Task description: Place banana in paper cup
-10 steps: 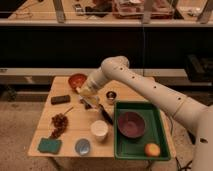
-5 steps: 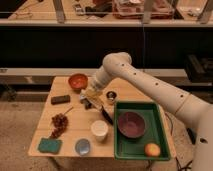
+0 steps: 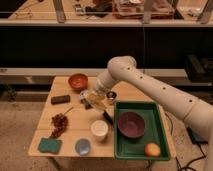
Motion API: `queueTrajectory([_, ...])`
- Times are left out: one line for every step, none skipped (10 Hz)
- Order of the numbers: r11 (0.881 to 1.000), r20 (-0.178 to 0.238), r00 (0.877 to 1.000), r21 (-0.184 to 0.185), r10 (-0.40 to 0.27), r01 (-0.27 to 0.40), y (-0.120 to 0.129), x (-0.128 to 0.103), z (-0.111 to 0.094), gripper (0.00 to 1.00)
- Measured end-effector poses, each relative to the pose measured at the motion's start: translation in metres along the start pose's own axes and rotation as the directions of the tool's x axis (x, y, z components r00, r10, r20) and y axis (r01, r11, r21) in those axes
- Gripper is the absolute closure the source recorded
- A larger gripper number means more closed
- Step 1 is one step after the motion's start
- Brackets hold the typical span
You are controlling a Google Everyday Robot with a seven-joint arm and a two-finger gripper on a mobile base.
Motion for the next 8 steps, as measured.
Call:
queueTrajectory([0.999, -0.006, 1.0, 0.03, 0.012, -0.012, -0.024, -0.011, -0.009, 1.0])
queueTrajectory([0.999, -0.002, 1.0, 0.05, 0.013, -0.013, -0.041, -0.017, -0.013, 1.0])
queueTrajectory([0.997, 0.012, 1.0, 0.069, 0.016, -0.017, -0.056, -0.022, -0.016, 1.0])
queueTrajectory([0.993, 0.037, 0.999, 0.114, 0.029, -0.033, -0.078, -0.035, -0.019, 1.0])
queueTrajectory([0.987, 0.046, 0.998, 0.147, 0.053, -0.059, -0.089, -0.048, -0.02, 1.0])
queueTrajectory([0.983, 0.051, 0.996, 0.169, 0.07, -0.078, -0.096, -0.059, -0.022, 1.0])
queueTrajectory([0.979, 0.052, 0.996, 0.185, 0.073, -0.081, -0.1, -0.064, -0.018, 1.0])
queueTrajectory([0.977, 0.045, 0.996, 0.197, 0.073, -0.08, -0.101, -0.068, -0.01, 1.0])
